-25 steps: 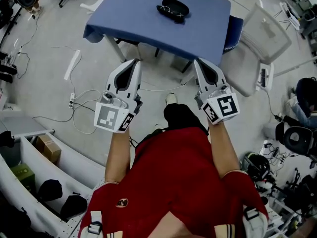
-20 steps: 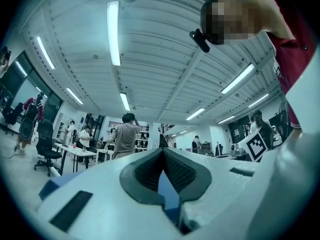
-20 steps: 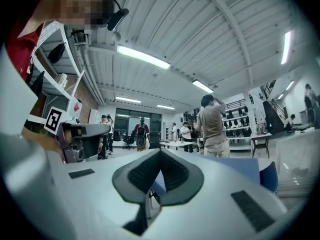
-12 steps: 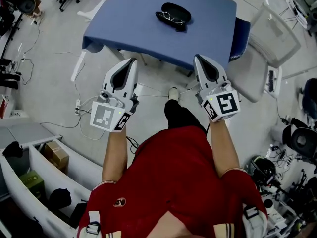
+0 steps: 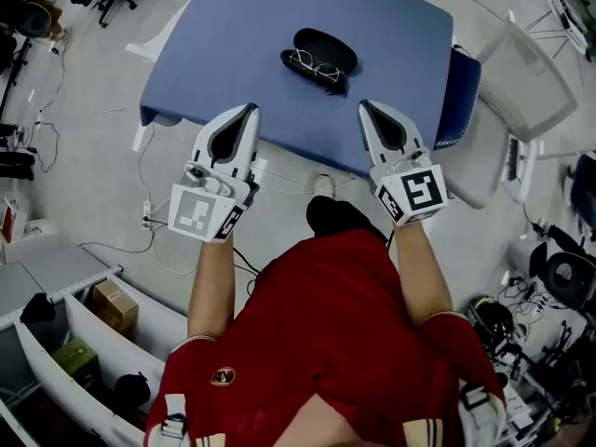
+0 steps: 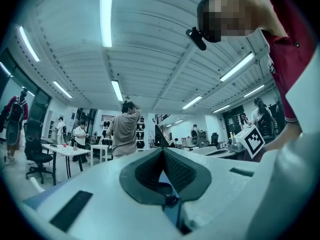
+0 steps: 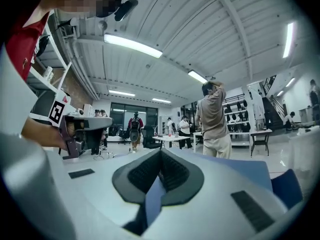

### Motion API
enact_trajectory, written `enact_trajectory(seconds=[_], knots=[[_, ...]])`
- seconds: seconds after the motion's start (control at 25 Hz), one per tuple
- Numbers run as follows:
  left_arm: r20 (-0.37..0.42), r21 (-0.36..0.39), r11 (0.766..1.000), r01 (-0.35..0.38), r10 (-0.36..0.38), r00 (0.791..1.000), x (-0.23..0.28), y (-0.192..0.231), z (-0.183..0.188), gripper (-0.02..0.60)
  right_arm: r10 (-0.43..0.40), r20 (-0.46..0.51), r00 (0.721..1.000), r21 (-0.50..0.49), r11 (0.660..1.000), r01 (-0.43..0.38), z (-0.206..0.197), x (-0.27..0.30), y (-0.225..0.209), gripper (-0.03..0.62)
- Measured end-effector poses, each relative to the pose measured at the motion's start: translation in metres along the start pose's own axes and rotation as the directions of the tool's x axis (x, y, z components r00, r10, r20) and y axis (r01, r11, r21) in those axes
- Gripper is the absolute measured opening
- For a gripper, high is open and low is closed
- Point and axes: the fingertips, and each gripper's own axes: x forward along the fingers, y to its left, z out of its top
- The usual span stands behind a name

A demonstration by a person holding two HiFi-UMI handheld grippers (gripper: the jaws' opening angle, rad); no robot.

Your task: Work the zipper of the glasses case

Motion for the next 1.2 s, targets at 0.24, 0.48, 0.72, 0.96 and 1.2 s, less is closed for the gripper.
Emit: enact_trajectory(seconds=[0.24, 0.48, 0.72, 0.96, 1.2], knots=[[-0.024, 0.003, 1.0, -0.002, 0.002, 1.0, 0.054, 0.032, -0.018, 0.008, 0.05, -0.04, 0.998, -0.038, 0.998, -0.051, -0.011, 0.045, -0.022, -0.002], [-0.07, 0.032, 0.999, 0.016, -0.014, 0.997, 0.099, 0.048, -0.027, 0.008, 0.063, -0.04, 0.997, -0.023, 0.998, -0.064, -0.016, 0.068, -0.049, -0.002], [-0.108, 0.044, 0.998, 0.04, -0.035, 0.993, 0.123, 0.056, -0.039, 0.008, 0.051, -0.046, 0.998, 0.0, 0.999, -0.051, -0.025, 0.082, -0.065, -0.002], [-0.138, 0.043, 0.996, 0.084, -0.077, 0.987, 0.137, 0.061, -0.046, 0.008, 0.019, -0.066, 0.998, 0.007, 1.0, -0.018, -0.027, 0.084, -0.07, -0.002], [-0.15, 0.044, 0.984, 0.174, -0.166, 0.975, 0.156, 0.067, -0.053, 0.008, -0.053, -0.075, 0.996, 0.005, 0.999, 0.053, -0.026, 0.09, -0.077, -0.002]])
